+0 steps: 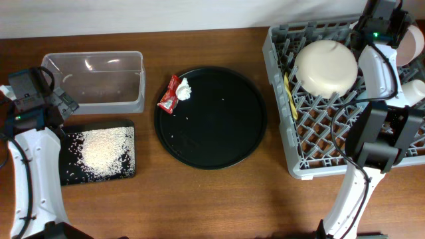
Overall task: Sort waste into correct bins and load items into the dishwasher rack
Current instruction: 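Carry the pink bowl right over the dish rack's back corner, then lower the pink bowl into the rack's back right slots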
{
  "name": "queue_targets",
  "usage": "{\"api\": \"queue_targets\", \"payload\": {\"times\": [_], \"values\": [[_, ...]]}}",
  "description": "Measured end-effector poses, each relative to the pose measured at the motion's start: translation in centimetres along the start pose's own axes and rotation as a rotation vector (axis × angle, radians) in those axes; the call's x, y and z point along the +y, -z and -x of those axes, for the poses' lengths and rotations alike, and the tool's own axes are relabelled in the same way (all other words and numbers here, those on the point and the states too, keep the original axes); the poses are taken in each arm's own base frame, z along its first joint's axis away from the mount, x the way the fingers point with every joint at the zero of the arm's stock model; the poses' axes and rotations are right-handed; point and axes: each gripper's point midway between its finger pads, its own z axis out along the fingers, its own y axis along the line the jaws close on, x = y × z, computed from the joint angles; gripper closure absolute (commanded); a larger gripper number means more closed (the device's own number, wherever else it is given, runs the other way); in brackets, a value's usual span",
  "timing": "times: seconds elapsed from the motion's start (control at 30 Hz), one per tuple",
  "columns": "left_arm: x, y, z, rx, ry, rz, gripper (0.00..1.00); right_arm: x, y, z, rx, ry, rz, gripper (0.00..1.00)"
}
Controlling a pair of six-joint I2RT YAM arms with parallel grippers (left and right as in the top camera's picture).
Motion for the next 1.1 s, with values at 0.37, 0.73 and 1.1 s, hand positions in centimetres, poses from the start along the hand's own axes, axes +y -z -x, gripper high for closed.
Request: {"api": "queue_targets", "payload": {"times": [0.37, 0.73, 1.1], "values": [[0.0, 0.0, 0.0, 0.000, 0.000, 0.000, 0.01, 2.5, -2.0, 1.9, 0.005, 0.035, 0.017, 0.96], [0.0, 0.0, 0.0, 0.000, 0.000, 0.000, 0.01, 2.6, -3.0, 0.8, 0.025, 0.020, 0.020, 0.96], [0.0, 0.0, 0.0, 0.000, 0.000, 0.000, 0.01, 2.7, -2.7, 1.0, 0.028, 0.030, 0.025, 0.95]]}}
